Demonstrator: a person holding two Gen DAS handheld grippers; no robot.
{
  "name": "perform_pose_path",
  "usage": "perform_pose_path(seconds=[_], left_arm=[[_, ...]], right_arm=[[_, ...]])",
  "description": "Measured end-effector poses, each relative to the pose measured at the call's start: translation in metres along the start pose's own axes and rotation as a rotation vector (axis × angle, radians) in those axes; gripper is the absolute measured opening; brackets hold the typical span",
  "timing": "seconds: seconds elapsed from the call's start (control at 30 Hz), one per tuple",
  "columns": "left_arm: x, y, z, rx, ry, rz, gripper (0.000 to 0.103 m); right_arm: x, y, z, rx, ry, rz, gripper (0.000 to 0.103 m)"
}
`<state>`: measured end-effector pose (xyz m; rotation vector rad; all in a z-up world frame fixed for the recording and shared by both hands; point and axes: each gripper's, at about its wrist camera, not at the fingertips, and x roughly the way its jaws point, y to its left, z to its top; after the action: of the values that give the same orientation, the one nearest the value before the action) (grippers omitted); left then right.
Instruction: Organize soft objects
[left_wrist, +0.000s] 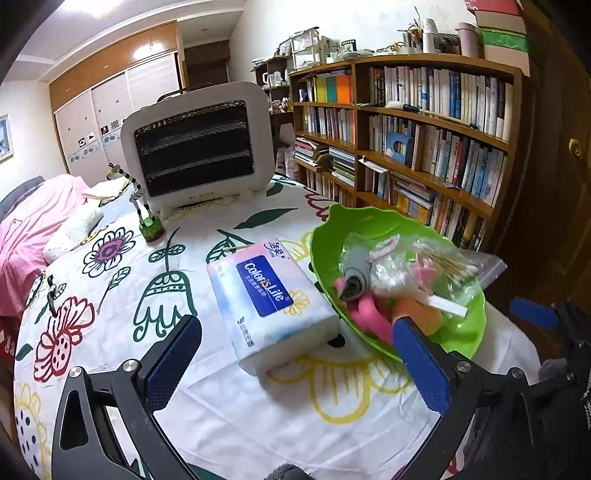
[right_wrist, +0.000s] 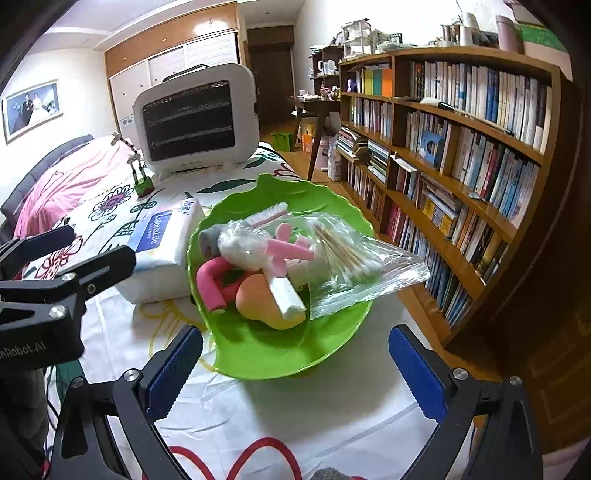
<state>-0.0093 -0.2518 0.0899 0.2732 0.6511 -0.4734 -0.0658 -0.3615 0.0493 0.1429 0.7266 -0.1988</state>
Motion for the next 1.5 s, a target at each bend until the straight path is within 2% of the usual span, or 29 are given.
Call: perform_pose_path(seconds=[0.53, 0.8, 1.5], left_arm=[[-0.001, -0.004, -0.009, 0.029, 0.015, 0.020, 0.103], [0.005, -0.007, -0.009, 0.034, 0.038, -0.002, 0.103], [0.018, -0.016, -0.005, 0.058, 0.059, 0.013, 0.103]], right_arm=[[-0.004, 0.012, -0.001, -0.040, -0.016, -0.028, 0.103], [-0.001, 0.008, -0.001, -0.031, -0.009, -0.037, 0.103], [0.005, -0.004, -0.003, -0.015, 0.007, -0.085, 0.103]])
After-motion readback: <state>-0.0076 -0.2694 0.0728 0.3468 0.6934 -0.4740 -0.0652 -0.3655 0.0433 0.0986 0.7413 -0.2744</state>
